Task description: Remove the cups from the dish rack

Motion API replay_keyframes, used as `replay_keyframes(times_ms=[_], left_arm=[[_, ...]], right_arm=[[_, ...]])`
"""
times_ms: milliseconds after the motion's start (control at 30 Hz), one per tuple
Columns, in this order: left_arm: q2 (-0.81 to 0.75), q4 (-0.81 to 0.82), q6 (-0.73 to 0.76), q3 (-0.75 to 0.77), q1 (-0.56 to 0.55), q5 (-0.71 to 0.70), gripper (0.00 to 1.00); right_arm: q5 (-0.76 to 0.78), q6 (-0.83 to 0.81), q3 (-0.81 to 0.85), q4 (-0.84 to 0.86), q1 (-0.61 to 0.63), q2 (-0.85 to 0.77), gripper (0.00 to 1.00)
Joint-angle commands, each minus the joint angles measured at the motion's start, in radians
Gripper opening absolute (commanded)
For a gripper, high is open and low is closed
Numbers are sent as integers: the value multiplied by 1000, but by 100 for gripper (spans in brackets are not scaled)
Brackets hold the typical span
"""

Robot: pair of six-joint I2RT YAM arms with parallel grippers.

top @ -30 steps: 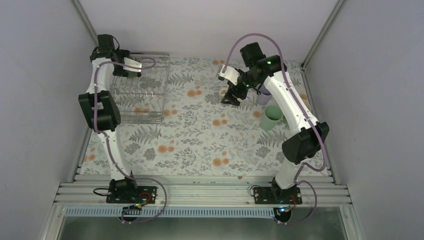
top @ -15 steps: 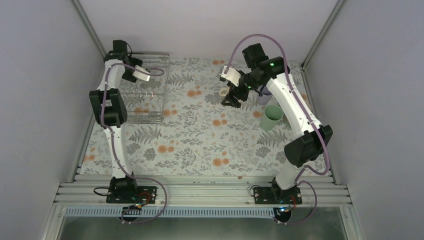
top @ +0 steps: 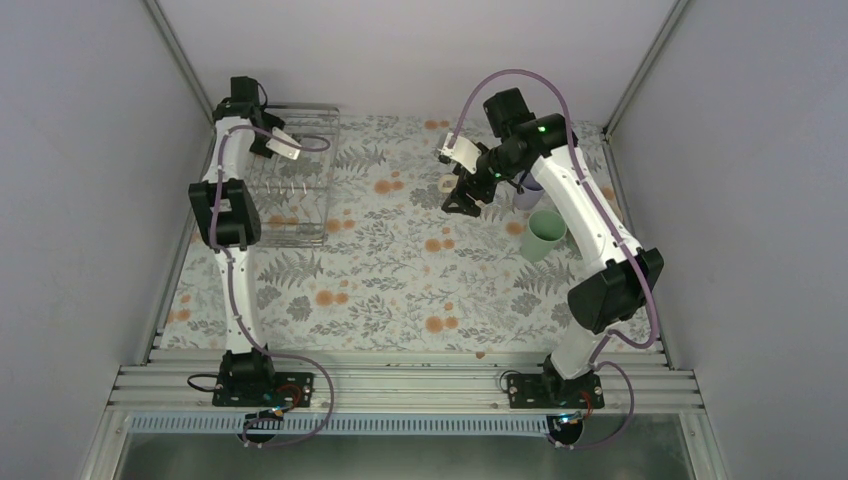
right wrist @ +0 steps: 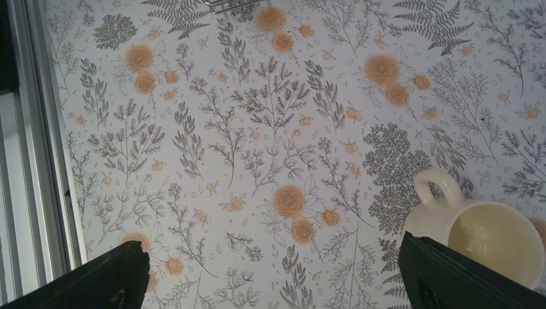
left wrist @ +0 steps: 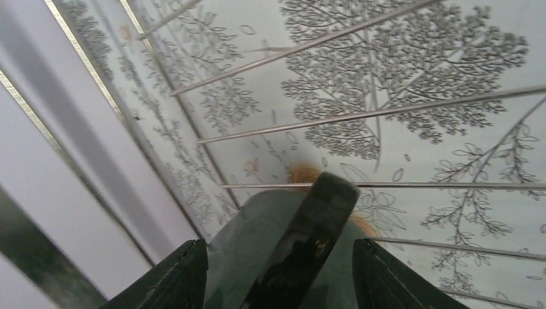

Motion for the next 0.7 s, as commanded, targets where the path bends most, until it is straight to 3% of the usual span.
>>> replay_keyframes(times_ms=[0, 333, 667], left_arm=[[32, -81, 50, 38, 6, -55, 56], [29, -105, 46, 9, -12, -136, 25], [-13, -144, 7, 27, -34, -157, 5]], right_arm=[[-36, 20, -9, 3, 6, 0, 100], [-46, 40, -6, 3, 6, -14, 100], [-44, 56, -2, 3, 6, -46, 100]])
